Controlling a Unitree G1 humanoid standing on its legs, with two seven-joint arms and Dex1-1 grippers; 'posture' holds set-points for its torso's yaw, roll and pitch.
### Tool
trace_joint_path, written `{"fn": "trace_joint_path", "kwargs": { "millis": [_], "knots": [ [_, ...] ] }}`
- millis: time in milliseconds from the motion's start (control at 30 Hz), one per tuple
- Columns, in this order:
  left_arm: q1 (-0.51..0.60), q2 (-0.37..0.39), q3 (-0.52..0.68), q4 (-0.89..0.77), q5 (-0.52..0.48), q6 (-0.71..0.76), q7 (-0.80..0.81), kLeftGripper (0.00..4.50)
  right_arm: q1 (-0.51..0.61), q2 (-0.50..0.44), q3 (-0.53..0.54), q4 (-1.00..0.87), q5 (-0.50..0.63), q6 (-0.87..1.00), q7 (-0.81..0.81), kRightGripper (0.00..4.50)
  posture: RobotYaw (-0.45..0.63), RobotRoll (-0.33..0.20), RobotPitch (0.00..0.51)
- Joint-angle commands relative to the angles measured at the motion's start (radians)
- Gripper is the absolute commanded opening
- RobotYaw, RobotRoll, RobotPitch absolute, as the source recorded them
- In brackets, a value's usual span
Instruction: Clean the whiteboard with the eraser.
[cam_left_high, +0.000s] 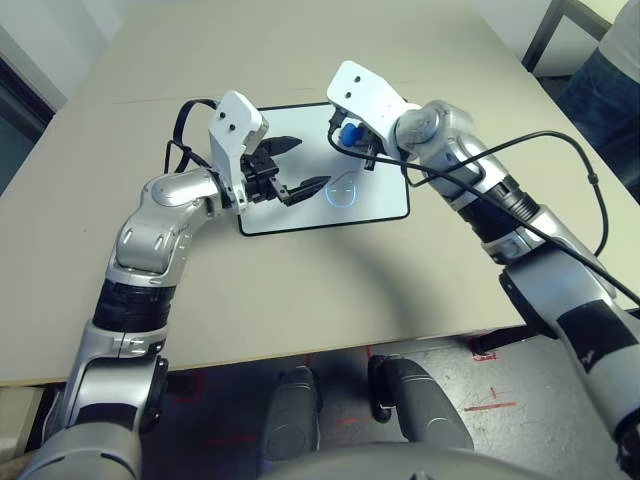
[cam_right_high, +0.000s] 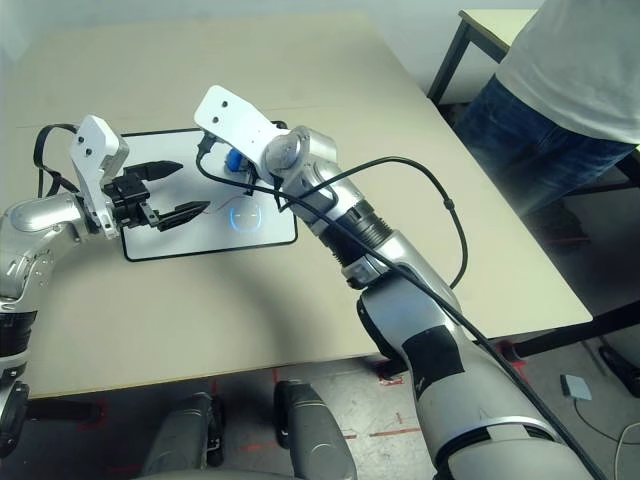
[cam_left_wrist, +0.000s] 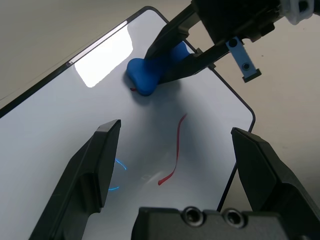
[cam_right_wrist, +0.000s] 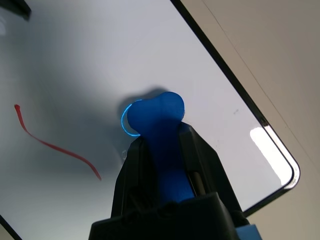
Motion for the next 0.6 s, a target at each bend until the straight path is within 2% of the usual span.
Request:
{"fn": "trace_joint_path", "kwargs": {
  "millis": [33,300,600],
  "knots": [
    [0.015,0.000,0.003,-0.006,-0.003,0.005,-0.001,4.50,-0.012,0.029,-0.008,0.035,-0.003,-0.015,-0.002,0.81,0.03,0.000,0.157],
    [0.011,-0.002,0.002,-0.001,-0.004,0.004,-0.003,4.50,0.017,0.032,-0.002,0.047,-0.019,-0.023,-0.003,0.80,0.02,0.000,0.156],
    [-0.007,0.001,-0.005,0.021,0.002,-0.003,-0.019,4.50,0.132,-0.097,-0.014,-0.019,-0.040,0.016,0.011,0.80,0.00,0.000,0.153]
  ]
}}
